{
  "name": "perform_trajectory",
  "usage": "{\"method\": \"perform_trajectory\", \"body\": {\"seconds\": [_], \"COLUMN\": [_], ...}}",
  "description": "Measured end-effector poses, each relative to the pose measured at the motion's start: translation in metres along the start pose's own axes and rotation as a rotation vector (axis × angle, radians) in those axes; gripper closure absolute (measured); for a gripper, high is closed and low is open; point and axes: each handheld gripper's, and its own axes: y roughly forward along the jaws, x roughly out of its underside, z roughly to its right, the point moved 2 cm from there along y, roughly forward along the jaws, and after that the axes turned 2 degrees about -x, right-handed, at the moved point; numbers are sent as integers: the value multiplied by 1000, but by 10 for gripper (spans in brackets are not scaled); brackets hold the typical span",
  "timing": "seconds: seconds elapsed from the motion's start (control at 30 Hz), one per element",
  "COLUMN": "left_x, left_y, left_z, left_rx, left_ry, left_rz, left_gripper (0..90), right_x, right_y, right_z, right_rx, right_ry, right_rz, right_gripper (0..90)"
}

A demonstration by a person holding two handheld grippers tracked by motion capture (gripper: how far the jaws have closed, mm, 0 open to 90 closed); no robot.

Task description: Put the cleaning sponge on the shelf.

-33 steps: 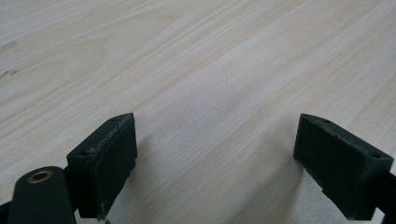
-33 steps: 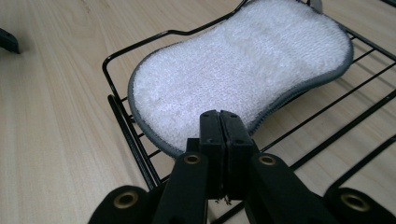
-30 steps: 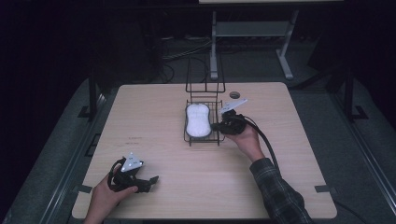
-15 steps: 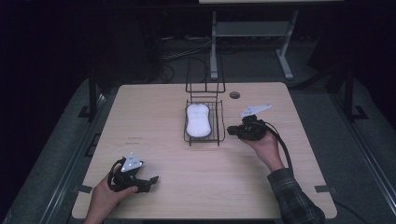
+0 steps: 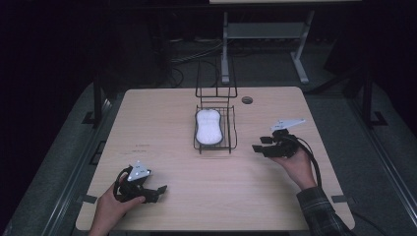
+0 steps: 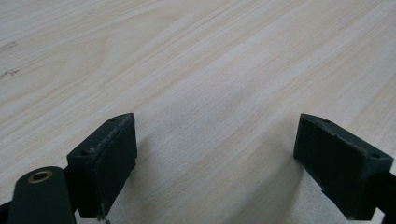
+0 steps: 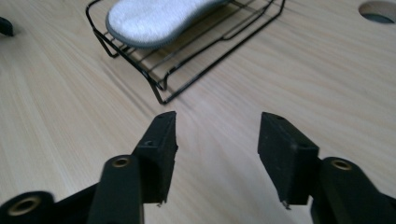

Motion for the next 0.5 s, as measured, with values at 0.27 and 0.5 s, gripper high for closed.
{"method": "perform_trajectory", "body": {"seconds": [0.27,0.5], "left_x": [0,0], "left_y": [0,0], "left_z": [0,0], "left_rx": [0,0], "left_ry": [0,0], "left_rz": [0,0], "left_gripper": [125,125], "right_x": [19,41], "right_y": [-18,-39], "right_z": [2,-2], "right_rx": [51,74], "right_ry": [16,41], "right_rz": [10,27], "right_gripper": [345,244]}}
